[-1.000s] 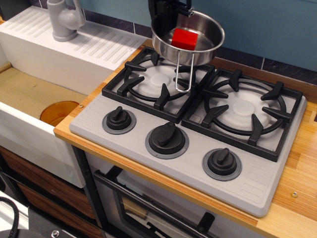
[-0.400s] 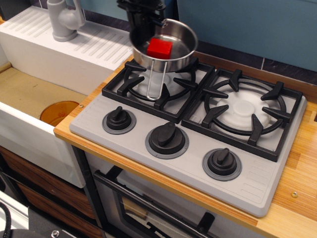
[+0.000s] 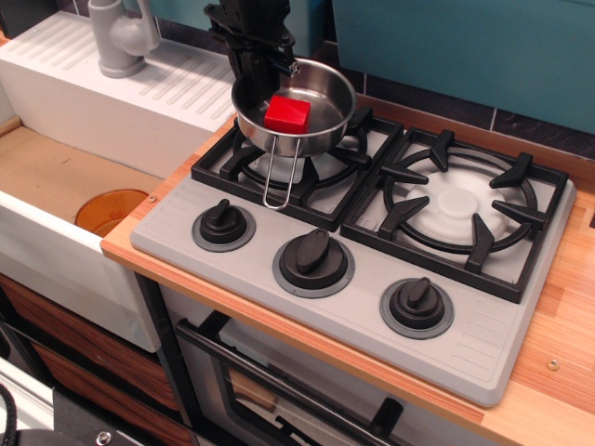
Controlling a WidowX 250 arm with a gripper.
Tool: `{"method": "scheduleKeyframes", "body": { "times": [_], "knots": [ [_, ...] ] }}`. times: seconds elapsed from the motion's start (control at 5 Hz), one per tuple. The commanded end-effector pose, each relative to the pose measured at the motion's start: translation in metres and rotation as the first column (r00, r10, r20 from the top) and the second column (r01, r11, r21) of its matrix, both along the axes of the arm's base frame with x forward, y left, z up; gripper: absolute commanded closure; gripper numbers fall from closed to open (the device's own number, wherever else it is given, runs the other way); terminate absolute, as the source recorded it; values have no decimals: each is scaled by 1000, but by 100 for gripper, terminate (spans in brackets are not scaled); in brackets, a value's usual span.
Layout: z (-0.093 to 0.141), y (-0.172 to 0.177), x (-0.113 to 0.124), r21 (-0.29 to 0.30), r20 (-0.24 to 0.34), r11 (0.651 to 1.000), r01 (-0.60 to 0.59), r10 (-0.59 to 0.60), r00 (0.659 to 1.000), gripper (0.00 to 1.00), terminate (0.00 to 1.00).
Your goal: Put redcube in pan and put pan on stove
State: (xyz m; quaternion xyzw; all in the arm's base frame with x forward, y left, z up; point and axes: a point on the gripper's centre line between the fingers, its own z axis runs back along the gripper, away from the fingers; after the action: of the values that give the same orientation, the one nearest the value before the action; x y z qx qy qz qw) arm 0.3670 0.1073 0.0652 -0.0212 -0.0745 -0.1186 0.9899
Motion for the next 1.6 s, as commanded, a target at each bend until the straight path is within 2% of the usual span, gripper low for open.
{"method": "scheduleKeyframes", "body": {
  "times": [0.0,0.6,1.0,1.4],
  "knots": [
    [4,-12,5,-7,37,1000,-15,16,999,0,0],
    [29,-13,0,-10,6,1000,12,-12,1000,0,0],
    [72,-21,-5,36,-30,999,-11,12,999,0,0],
    [92,-34,-10,59,-56,998,-25,28,998,0,0]
  ]
}}
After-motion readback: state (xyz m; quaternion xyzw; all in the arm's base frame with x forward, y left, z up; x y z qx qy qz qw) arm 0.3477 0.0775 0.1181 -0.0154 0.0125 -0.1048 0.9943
